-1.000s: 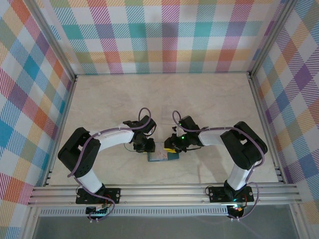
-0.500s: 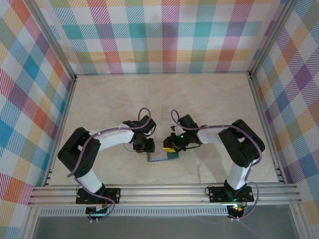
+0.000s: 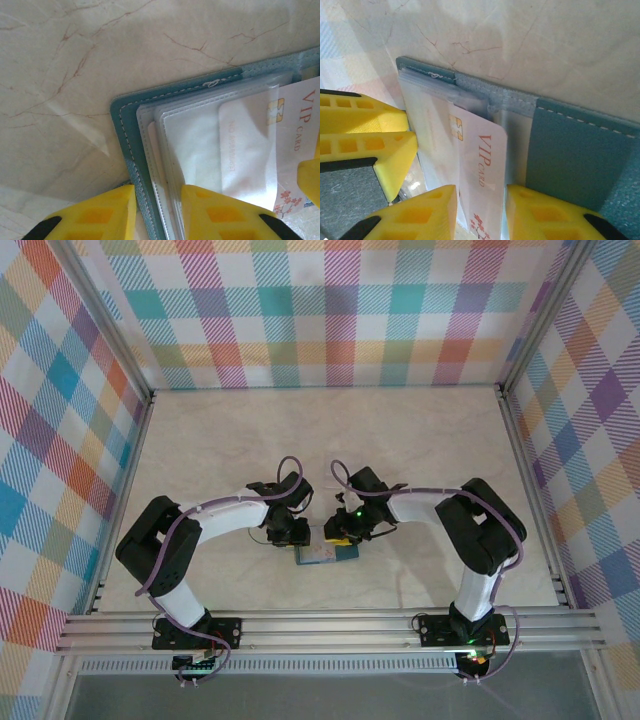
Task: Take the credit cards out of the card holder
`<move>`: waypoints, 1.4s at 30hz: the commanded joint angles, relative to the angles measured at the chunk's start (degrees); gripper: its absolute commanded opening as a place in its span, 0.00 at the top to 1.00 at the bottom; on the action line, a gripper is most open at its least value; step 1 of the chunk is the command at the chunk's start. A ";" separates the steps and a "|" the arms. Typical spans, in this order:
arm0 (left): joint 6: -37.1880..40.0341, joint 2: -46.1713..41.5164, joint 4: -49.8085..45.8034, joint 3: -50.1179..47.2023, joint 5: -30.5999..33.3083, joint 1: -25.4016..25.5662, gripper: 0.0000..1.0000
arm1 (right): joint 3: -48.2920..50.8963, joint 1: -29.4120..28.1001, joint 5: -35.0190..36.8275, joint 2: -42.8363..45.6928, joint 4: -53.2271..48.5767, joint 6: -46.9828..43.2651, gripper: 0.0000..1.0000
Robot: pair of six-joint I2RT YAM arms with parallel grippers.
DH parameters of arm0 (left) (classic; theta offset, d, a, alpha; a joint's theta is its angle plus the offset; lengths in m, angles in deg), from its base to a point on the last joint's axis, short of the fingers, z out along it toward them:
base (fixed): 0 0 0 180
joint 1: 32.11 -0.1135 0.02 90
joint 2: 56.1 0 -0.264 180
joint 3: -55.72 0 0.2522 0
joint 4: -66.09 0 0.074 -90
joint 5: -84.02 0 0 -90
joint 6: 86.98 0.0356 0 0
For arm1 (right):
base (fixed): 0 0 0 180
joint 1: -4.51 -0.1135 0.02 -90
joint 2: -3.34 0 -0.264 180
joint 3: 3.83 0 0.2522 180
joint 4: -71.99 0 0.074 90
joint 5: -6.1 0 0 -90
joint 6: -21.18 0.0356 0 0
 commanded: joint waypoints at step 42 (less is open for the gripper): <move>0.53 0.48 -4.46 -2.59 2.96 -0.15 0.72 | -3.43 -0.33 17.44 8.49 -19.75 -5.01 0.94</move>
